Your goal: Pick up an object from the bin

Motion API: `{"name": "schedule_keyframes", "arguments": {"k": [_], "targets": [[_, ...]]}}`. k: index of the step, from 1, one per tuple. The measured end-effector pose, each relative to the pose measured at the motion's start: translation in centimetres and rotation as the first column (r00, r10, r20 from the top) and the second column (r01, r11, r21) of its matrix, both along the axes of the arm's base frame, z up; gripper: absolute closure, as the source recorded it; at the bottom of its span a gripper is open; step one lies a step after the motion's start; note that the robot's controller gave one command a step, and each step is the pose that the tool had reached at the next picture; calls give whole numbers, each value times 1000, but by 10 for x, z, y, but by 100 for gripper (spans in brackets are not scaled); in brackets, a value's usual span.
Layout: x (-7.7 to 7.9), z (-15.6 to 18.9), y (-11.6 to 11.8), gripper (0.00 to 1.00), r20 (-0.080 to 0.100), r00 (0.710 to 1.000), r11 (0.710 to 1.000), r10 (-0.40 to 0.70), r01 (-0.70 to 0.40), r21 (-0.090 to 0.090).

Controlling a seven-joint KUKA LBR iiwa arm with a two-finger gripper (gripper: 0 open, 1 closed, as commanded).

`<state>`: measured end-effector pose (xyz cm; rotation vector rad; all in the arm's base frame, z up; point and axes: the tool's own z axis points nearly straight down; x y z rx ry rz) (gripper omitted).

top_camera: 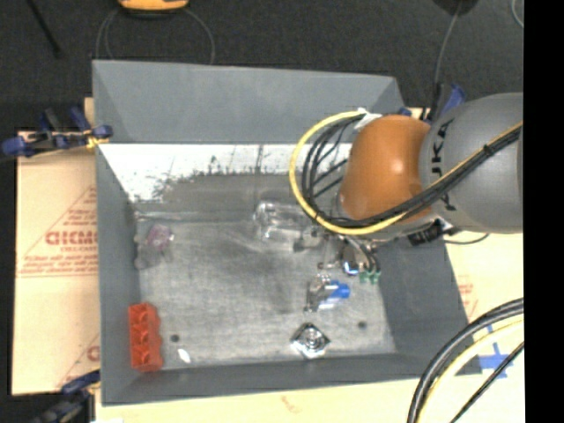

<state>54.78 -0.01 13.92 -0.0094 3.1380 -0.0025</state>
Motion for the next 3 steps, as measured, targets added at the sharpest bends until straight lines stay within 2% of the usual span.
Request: {"name": "schedule_keyframes", "arguments": {"k": [1,2,3], "targets": [[-18,-43,-53,0,-5,967,967,255,-255,-1],[-17,-42,-52,100,-2,967,967,255,-255,0],[4,110,-60,100,7,913,913,409,-409,-5]]}}
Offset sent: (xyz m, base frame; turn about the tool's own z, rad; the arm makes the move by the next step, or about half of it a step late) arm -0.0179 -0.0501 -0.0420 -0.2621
